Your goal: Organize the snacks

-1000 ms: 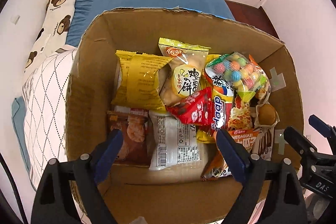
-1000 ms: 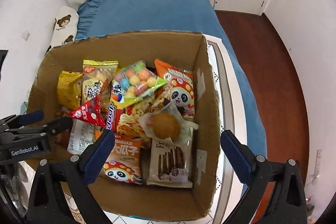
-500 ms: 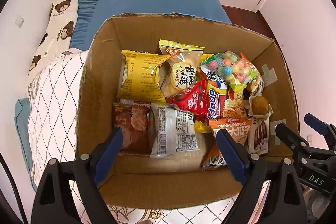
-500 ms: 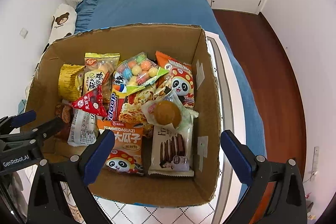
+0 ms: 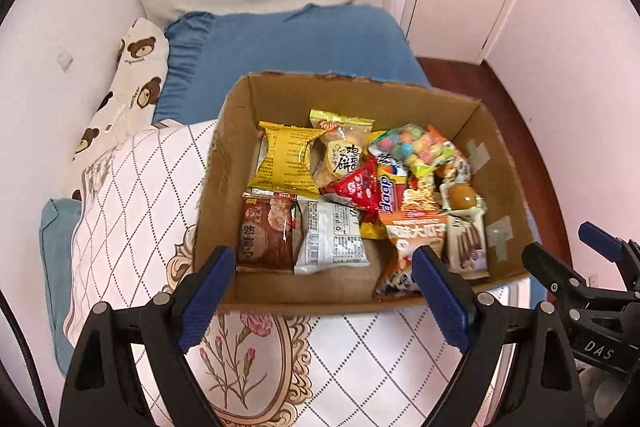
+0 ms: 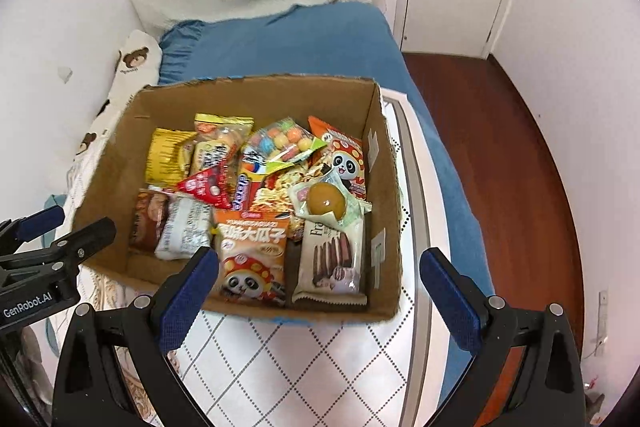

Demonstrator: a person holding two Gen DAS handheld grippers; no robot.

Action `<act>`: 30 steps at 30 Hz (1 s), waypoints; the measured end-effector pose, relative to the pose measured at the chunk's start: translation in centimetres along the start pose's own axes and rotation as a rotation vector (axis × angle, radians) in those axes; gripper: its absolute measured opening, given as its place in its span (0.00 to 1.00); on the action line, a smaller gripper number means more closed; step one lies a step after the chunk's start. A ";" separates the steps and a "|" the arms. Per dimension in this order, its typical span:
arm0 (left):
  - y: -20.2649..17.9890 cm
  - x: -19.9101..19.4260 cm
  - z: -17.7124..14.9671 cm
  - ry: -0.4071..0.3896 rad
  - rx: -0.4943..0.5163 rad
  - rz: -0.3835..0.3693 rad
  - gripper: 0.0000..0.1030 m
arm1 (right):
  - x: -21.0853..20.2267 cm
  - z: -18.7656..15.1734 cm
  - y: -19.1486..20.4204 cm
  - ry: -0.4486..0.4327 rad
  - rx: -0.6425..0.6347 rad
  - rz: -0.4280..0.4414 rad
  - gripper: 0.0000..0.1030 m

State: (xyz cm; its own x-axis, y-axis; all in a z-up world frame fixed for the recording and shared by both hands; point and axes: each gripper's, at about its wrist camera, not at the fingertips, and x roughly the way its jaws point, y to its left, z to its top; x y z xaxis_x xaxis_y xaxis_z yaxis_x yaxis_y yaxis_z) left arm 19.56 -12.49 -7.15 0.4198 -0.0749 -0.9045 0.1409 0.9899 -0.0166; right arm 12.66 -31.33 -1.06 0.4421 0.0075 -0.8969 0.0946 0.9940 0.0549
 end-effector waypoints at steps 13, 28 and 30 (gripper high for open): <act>0.2 -10.3 -6.1 -0.204 -0.010 0.018 0.88 | -11.6 -5.6 0.4 -0.183 -0.010 0.038 1.00; -0.1 -17.1 -12.7 -0.300 0.006 0.022 0.88 | -21.9 -12.1 0.5 -0.330 -0.012 0.007 1.00; -0.3 -17.6 -13.3 -0.307 0.006 0.024 0.88 | -22.8 -12.7 0.6 -0.342 -0.013 0.006 1.00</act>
State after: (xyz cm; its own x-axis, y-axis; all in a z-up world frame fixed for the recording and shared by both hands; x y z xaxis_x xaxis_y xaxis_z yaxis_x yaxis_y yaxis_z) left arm 0.19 -9.86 3.14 0.6740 -0.0854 -0.7338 0.1327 0.9911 0.0064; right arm -8.72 -29.56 13.88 0.7163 -0.0213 -0.6975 0.0804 0.9954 0.0521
